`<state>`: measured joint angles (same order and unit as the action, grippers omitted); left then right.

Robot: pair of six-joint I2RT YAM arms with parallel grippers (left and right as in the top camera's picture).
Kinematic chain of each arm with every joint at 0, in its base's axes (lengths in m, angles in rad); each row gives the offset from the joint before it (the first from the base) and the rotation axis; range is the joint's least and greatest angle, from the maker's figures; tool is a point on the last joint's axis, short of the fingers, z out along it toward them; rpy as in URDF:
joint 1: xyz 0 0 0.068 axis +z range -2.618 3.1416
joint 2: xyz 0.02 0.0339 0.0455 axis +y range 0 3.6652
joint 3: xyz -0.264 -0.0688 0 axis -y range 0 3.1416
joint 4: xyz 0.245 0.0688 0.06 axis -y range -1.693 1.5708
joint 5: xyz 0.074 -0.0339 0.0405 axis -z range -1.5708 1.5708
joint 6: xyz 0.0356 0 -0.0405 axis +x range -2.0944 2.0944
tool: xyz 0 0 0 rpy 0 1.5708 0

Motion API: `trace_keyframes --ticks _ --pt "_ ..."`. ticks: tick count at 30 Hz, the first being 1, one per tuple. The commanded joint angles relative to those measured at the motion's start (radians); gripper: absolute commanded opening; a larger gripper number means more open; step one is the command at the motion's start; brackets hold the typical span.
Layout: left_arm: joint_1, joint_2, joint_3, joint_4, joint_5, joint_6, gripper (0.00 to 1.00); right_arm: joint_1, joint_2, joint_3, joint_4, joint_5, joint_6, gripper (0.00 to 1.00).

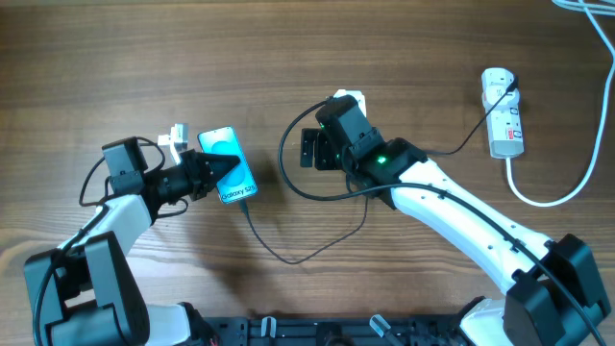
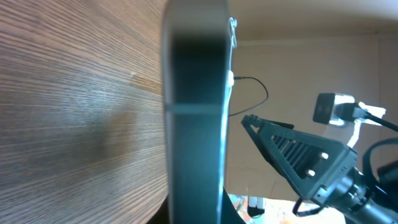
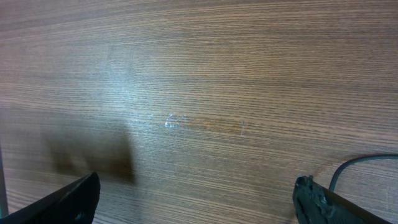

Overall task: Plug charger to phone and switch on socket
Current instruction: 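Lower the phone with the left gripper and swing it right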

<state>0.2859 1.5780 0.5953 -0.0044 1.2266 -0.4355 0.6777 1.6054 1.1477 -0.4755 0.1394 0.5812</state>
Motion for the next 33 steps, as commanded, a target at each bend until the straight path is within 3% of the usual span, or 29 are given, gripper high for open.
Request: trace_keyframes --ticks 1,10,17,24,27,33 --pt "-0.003 -0.011 -0.003 -0.011 -0.013 0.002 0.04 0.001 -0.008 0.016 -0.001 0.025 -0.005 1.00" --pt "-0.043 -0.011 -0.003 -0.137 -0.299 -0.055 0.04 0.001 -0.008 0.016 -0.001 0.025 -0.005 1.00" --pt "-0.266 -0.011 0.063 -0.153 -0.455 -0.236 0.04 0.001 -0.008 0.016 -0.001 0.025 -0.005 1.00" --pt "-0.410 -0.011 0.320 -0.454 -0.811 -0.174 0.04 0.001 -0.008 0.016 -0.001 0.025 -0.005 1.00" --pt "-0.455 0.000 0.382 -0.504 -0.890 -0.171 0.04 0.001 -0.008 0.016 -0.001 0.025 -0.005 1.00" --pt "-0.552 0.095 0.434 -0.515 -0.980 -0.016 0.04 0.001 -0.008 0.016 -0.001 0.025 -0.005 1.00"
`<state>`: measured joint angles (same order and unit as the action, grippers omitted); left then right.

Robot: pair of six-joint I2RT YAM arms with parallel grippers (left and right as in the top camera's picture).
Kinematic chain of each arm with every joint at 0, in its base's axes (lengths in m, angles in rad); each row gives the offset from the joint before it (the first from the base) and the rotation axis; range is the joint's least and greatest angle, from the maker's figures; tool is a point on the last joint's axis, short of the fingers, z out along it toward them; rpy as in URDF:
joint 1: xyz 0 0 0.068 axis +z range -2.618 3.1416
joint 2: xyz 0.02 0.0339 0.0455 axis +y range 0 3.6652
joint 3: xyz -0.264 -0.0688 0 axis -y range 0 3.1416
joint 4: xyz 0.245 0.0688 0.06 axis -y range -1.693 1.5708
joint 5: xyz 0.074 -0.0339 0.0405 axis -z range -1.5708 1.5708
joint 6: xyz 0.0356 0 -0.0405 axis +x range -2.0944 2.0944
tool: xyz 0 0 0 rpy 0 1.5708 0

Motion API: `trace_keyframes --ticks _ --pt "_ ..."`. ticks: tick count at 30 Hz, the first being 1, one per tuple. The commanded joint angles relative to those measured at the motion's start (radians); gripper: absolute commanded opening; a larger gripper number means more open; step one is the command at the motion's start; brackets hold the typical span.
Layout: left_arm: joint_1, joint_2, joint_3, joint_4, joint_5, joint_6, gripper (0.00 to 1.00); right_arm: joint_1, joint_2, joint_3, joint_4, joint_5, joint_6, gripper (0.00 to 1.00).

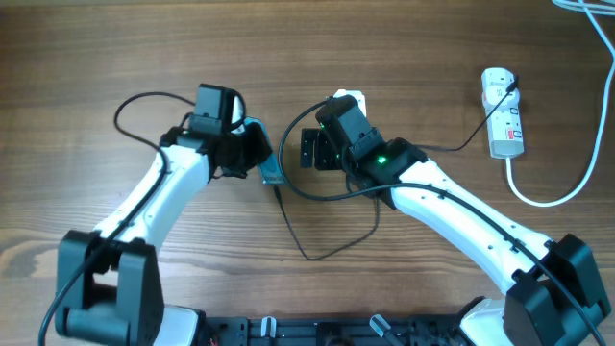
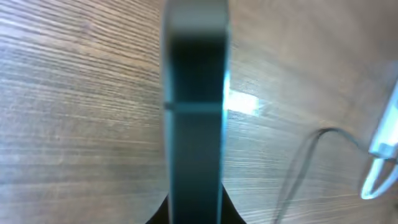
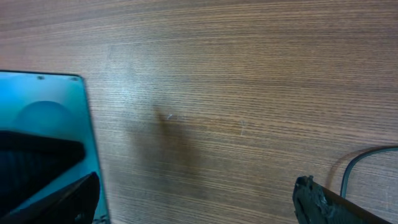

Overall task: Plug charger to phone and switch on socket
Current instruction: 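Lower the phone with the left gripper and swing it right, then hold the phone upright with the left gripper beside the right gripper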

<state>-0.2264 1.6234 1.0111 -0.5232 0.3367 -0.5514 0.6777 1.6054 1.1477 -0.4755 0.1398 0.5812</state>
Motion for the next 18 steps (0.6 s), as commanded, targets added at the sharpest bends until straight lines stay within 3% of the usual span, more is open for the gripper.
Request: trace_keyframes --ticks 1,18 --pt "-0.055 0.058 0.018 0.006 -0.128 0.101 0.04 0.001 -0.008 0.016 -0.001 0.025 -0.005 1.00" --pt "-0.130 0.138 0.018 0.094 -0.214 0.125 0.04 0.001 -0.008 0.016 -0.001 0.025 -0.005 1.00"
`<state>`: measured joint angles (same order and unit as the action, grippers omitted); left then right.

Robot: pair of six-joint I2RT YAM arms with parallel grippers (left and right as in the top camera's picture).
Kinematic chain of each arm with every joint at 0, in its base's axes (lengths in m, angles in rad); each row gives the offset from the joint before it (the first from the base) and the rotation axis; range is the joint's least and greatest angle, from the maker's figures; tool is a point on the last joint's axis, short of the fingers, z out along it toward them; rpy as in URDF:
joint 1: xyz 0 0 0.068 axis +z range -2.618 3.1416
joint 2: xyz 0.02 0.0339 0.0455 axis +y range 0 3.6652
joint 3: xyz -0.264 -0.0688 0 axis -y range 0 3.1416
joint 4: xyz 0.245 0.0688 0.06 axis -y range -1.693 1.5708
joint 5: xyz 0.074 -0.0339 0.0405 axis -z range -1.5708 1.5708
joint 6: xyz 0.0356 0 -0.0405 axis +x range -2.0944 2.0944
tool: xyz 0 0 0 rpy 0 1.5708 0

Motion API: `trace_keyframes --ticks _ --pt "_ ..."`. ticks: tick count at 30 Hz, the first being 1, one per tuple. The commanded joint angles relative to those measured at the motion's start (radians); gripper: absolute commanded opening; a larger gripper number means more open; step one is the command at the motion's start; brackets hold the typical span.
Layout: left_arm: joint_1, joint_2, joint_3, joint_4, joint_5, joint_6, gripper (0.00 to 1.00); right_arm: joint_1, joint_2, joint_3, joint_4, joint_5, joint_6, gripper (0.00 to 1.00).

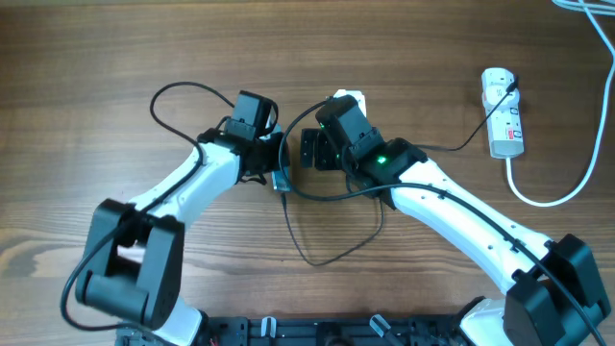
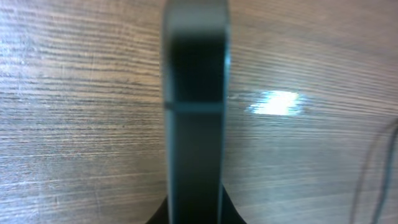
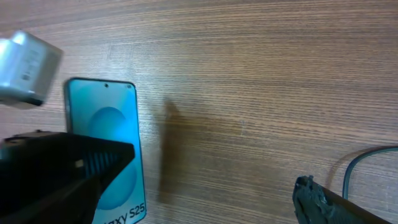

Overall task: Plug charger to phone and switch on socket
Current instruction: 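Hold the phone upright with the left gripper beside the right gripper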

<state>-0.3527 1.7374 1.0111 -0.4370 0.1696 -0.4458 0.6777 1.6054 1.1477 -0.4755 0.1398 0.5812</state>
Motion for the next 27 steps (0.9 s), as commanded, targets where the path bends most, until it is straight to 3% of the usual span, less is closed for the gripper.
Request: trace_keyframes --ticks 1,23,27 --pt "-0.003 0.027 0.018 0.008 -0.057 0.019 0.04 0.001 -0.008 0.016 -0.001 0.025 -0.005 1.00" --pt "-0.003 0.095 0.016 0.030 -0.063 0.019 0.07 0.001 -0.008 0.016 -0.001 0.025 -0.005 1.00" --pt "-0.003 0.098 0.016 0.031 -0.063 0.020 0.21 0.002 -0.008 0.016 -0.001 0.024 -0.004 0.99"
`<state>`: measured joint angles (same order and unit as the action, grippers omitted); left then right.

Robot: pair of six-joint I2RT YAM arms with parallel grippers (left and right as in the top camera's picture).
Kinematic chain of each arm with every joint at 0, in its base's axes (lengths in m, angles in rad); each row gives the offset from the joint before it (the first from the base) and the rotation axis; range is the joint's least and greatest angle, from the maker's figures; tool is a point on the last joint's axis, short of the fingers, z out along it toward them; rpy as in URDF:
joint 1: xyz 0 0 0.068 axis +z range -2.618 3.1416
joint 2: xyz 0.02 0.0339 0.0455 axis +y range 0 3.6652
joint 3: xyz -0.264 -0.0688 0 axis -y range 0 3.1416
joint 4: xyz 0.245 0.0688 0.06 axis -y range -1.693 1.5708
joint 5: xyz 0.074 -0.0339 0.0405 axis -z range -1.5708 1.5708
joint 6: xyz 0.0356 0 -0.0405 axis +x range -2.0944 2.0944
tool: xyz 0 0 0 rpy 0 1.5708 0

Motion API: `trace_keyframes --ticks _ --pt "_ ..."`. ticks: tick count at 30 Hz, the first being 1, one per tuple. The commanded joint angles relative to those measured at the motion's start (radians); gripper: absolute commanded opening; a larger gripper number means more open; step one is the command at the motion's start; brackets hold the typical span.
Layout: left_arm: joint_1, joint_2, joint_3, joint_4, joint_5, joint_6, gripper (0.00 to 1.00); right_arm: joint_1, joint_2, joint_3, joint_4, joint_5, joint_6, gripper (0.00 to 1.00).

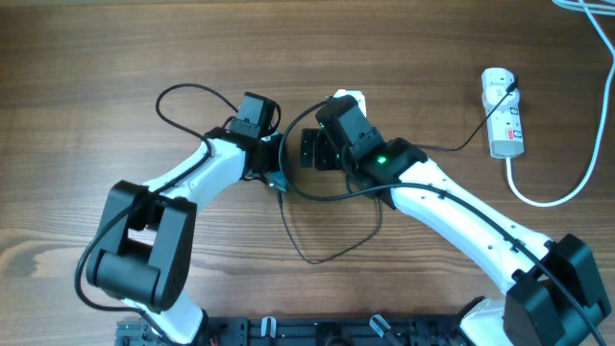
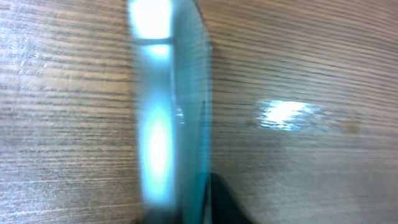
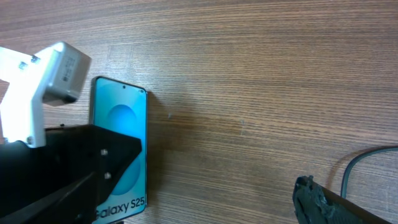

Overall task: Plug charger to phone and switch on socket
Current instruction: 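Hold the phone upright with the left gripper beside the right gripper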

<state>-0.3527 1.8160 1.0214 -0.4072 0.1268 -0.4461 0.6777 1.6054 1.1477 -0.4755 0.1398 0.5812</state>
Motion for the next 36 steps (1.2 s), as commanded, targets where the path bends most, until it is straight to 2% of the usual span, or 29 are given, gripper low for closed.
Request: trace_keyframes --ticks 1,7,16,36 --pt "-0.003 0.019 0.005 0.000 -0.021 0.020 0.22 0.002 -0.008 0.016 0.000 0.025 -0.004 1.00" --pt "-0.003 0.019 0.005 0.000 -0.021 0.020 0.29 0.002 -0.008 0.016 0.000 0.025 -0.005 1.00" --pt "-0.003 0.019 0.005 0.000 -0.020 0.020 0.34 0.002 -0.008 0.016 0.000 0.025 -0.004 1.00" --pt "-0.003 0.019 0.005 0.000 -0.020 0.020 0.33 0.002 -0.008 0.016 0.000 0.025 -0.004 1.00"
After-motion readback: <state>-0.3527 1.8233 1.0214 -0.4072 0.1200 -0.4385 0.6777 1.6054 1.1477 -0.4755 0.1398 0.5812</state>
